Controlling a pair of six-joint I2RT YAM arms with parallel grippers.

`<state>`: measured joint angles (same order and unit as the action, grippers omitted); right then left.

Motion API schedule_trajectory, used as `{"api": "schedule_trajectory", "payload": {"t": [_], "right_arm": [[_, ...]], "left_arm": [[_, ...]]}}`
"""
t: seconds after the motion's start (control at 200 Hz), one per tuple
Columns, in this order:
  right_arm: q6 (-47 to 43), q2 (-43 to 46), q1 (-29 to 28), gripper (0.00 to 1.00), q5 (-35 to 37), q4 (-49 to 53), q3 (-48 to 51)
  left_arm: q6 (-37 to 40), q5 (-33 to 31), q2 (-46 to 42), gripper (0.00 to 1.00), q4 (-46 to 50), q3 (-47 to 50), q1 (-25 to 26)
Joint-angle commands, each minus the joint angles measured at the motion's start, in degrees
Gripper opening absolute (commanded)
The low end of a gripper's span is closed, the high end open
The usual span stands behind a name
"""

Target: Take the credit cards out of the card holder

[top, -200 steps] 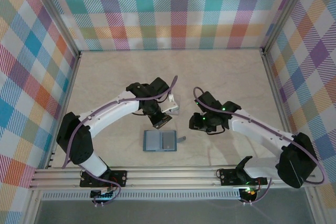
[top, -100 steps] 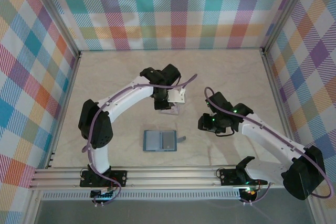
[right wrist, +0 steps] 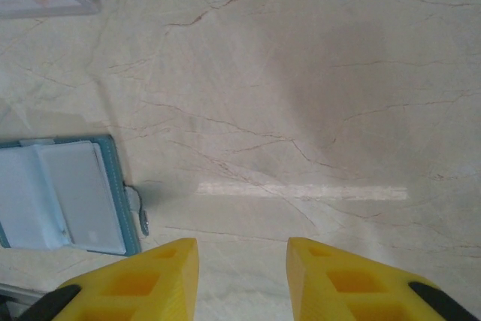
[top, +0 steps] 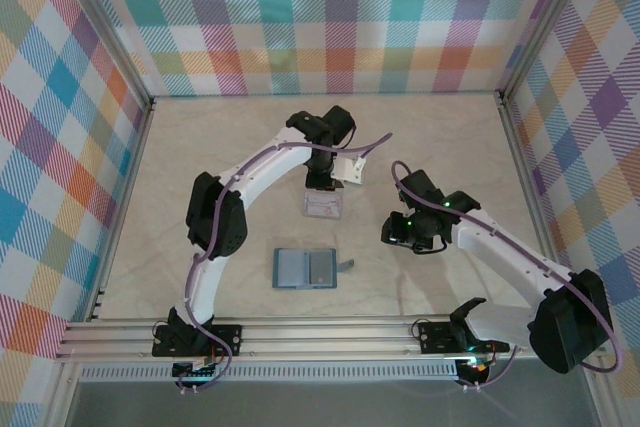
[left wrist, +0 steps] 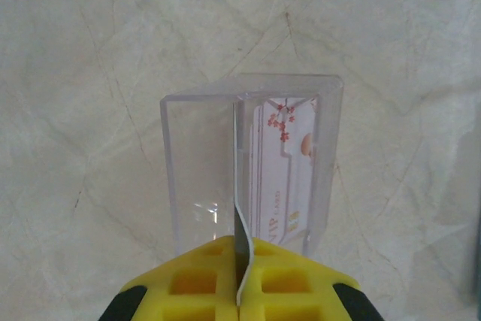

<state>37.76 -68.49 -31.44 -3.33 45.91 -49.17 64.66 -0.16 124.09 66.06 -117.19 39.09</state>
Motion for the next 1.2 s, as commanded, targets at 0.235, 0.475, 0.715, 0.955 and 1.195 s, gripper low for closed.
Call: {"api": "schedule_trajectory", "payload": {"t": [0.235,0.475,0.715,0.955,1.195], "right_arm": [[-2.73,-2.96,1.78,0.37,-1.98,-0.73,-1.39],[-3.59,-4.16,2.45,0.37,-2.47,-0.64,-2.51],[-3.49,-5.02,2.53,0.37,-3.67,-1.5,-2.95],[-3.86,-5.44,2.53,0.37,-4.05,-1.62,-3.74],[-4.1,-6.62,2.61,0.37,-4.09,-1.57,-4.52]], "left_arm": [[3.36,-1.9,5.16,0.0,-0.49,-3.14,-1.34],[3.45,-1.34,6.78,0.0,0.85,-3.05,-1.39],[2.86,-0.28,6.31,0.0,5.76,-3.46,-1.3],[0.48,-2.71,7.46,0.23,6.97,-7.35,-1.14],[0.11,-6.08,8.4,0.3,2.8,-8.58,-1.17]]}}
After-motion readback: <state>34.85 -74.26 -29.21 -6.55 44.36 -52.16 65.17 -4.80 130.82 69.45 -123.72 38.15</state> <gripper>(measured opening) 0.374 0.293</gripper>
